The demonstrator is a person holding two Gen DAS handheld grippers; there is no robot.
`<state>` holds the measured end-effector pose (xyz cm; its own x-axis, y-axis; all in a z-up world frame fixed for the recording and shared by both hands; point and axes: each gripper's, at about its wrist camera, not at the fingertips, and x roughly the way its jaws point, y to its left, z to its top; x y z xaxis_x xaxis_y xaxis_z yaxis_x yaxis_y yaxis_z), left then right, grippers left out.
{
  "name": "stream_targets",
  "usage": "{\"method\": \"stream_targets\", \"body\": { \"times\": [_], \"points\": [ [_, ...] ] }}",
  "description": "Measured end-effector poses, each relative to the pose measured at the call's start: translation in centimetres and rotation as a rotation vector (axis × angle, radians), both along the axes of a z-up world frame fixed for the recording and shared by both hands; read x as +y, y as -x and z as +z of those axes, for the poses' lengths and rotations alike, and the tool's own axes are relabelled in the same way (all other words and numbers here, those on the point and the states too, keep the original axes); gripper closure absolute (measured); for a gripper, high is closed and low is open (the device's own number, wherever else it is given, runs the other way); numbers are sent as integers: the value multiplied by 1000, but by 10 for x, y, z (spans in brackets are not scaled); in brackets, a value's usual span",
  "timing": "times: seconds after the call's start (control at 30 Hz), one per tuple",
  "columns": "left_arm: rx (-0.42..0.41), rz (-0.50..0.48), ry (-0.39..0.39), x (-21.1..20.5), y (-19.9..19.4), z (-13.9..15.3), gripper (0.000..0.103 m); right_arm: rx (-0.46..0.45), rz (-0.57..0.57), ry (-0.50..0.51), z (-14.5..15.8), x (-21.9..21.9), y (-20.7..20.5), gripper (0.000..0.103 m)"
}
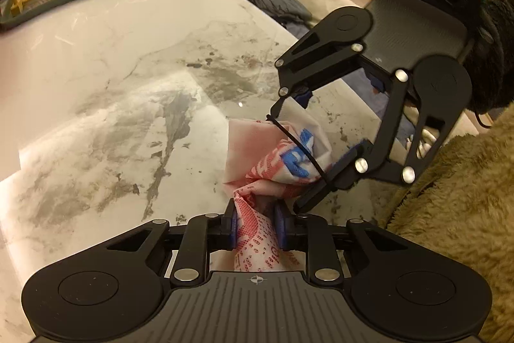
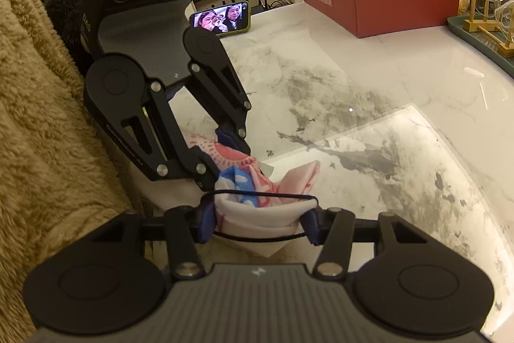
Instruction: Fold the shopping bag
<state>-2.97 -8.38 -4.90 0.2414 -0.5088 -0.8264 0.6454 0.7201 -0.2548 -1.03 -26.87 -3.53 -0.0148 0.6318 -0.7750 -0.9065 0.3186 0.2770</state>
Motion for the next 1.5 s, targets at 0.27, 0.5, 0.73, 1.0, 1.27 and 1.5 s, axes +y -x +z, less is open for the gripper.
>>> {"method": "stream_targets", "body": {
  "times": [0.27,0.5,0.73,1.0,1.27,1.5],
  "points": [
    [-150,47,42,8,29,-3,80,279,-328,-2,-11,-8,-26,49],
    [-246,51,36,11,44,-4,80,560,-610,-109,-30,-18,-43,49],
    [-277,51,27,10,49,-6,80,236,-292,38,-4,23,-34,47],
    [-290,67,54,14,52,-9,80,487,-425,-61,-19,-5,-42,47],
    [-295,72,63,16,53,-11,79,410,-388,5,-17,26,-45,45],
    [-339,106,92,19,61,-18,79,470,-337,10,-21,35,-57,45]
  ]
}}
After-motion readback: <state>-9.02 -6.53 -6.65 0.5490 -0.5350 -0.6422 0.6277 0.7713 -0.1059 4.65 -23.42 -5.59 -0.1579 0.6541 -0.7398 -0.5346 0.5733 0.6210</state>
